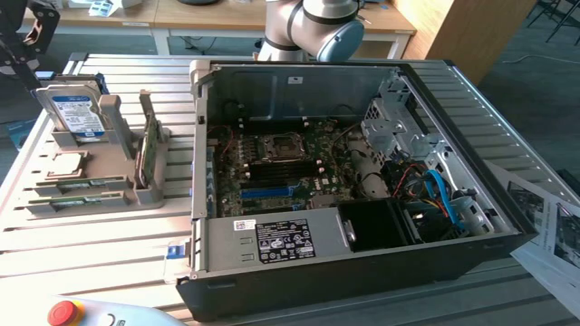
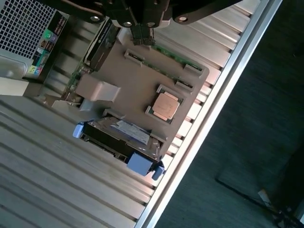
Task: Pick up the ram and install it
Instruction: 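Pick up the ram and move it above insertion slot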
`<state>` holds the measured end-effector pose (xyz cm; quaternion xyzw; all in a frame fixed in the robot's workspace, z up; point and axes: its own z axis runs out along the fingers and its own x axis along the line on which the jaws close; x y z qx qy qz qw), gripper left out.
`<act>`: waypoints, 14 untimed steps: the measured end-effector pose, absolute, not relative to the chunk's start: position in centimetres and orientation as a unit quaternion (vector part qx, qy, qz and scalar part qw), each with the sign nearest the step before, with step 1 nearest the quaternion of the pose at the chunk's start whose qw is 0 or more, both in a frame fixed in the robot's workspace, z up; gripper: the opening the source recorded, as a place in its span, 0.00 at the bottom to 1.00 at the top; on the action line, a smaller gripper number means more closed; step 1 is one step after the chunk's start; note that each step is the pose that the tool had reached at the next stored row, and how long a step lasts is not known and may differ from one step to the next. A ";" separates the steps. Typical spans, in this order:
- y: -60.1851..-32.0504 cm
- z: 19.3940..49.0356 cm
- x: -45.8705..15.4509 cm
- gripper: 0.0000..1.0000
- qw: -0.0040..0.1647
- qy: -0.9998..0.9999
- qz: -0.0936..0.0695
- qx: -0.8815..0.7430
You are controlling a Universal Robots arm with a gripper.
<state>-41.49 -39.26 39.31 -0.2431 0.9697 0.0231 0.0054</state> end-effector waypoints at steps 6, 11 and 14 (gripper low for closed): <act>-39.3 39.3 -41.5 0.10 0.004 0.959 0.023 -0.284; -39.3 39.3 -41.5 0.10 0.003 0.948 0.023 -0.318; -39.3 39.3 -41.5 0.10 0.003 0.941 0.023 -0.338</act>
